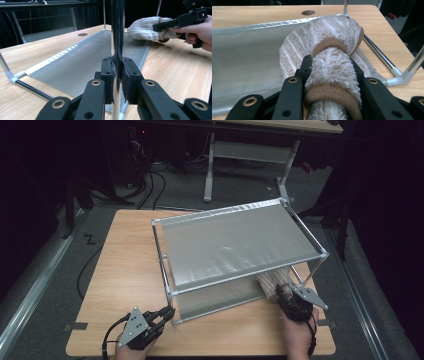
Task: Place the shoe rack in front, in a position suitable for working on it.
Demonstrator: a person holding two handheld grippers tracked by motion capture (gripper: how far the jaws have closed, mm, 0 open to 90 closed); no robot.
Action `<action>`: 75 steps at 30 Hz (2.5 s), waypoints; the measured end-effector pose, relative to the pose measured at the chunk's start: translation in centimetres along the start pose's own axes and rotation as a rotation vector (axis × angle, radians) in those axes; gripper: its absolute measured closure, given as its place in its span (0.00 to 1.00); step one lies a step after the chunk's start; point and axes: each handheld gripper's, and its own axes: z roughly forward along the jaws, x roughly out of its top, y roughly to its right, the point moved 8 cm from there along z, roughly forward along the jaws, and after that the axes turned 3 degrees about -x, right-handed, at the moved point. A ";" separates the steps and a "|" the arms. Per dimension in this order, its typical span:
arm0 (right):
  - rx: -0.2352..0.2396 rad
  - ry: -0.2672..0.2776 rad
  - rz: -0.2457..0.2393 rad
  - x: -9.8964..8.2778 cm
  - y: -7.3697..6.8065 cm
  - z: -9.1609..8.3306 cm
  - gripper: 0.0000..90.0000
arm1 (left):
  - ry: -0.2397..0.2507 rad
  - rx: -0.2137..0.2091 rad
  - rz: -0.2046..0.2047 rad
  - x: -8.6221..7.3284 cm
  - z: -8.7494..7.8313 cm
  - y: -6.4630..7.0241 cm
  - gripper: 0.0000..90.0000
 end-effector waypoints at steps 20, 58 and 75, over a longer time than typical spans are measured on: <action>-0.089 -0.099 -0.025 0.3 2.5 4.3 0.74 | 0.005 -0.021 -0.006 0.1 0.5 0.1 0.87; 0.127 -0.188 -0.164 -2.9 -9.4 2.8 0.73 | 0.010 -0.068 0.007 0.3 1.0 0.9 0.89; 0.097 -0.196 -0.159 -2.9 -6.9 3.4 0.74 | 0.017 -0.167 0.025 0.6 2.5 4.4 0.89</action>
